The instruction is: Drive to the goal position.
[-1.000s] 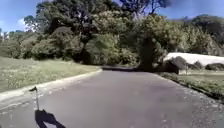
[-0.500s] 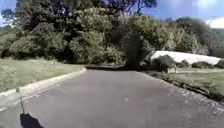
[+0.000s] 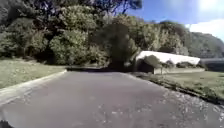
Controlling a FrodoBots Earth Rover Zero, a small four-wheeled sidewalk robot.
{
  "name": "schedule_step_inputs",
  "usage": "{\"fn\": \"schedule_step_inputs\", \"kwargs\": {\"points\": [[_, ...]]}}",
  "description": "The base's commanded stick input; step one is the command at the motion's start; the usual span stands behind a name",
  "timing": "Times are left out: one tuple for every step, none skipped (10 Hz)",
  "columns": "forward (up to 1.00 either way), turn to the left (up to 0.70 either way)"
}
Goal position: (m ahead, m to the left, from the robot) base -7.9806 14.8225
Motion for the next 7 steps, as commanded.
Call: {"fn": "schedule_step_inputs", "kwargs": {"points": [[0.00,0.00],[0.00,0.00],[0.00,0.00],[0.00,0.00],[0.00,0.00],[0.00,0.00],[0.00,0.00]]}}
